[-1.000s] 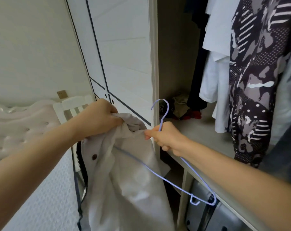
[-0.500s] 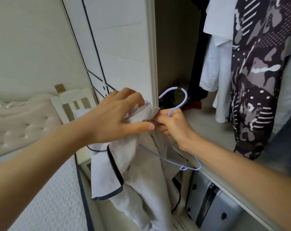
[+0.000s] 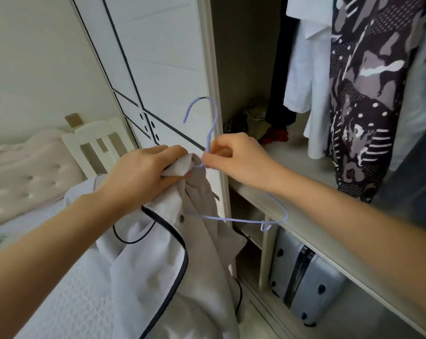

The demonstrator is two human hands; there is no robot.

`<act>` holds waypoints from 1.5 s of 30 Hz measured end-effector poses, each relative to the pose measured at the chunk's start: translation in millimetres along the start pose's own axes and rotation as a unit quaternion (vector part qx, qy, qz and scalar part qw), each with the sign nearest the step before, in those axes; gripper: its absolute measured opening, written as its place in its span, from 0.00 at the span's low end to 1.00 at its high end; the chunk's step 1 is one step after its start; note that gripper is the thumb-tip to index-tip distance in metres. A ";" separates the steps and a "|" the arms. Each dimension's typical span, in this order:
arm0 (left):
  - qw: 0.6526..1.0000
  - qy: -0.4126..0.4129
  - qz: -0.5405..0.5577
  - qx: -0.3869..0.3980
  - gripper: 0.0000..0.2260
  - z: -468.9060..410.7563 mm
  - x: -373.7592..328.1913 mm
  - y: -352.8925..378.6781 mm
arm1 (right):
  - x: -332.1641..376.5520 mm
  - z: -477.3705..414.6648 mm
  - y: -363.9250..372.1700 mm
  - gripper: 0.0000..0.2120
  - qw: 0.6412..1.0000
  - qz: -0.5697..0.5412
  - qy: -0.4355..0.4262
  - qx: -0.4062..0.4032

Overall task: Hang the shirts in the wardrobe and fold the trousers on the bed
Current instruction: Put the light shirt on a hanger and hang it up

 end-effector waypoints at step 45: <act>0.974 -0.109 -0.030 -0.197 0.20 16.2 49.4 -85.2 | -102.2 63.4 151.8 0.22 0.991 0.108 0.005 0.079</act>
Point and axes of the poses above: each hand's wrist, its own z-axis away from the middle knuckle, its own y-axis out of the palm, x = y × z, the point moved 5 cm from there along -z, towards the middle knuckle, and after that the axes turned 13 degrees about -x, right-handed, at the moved point
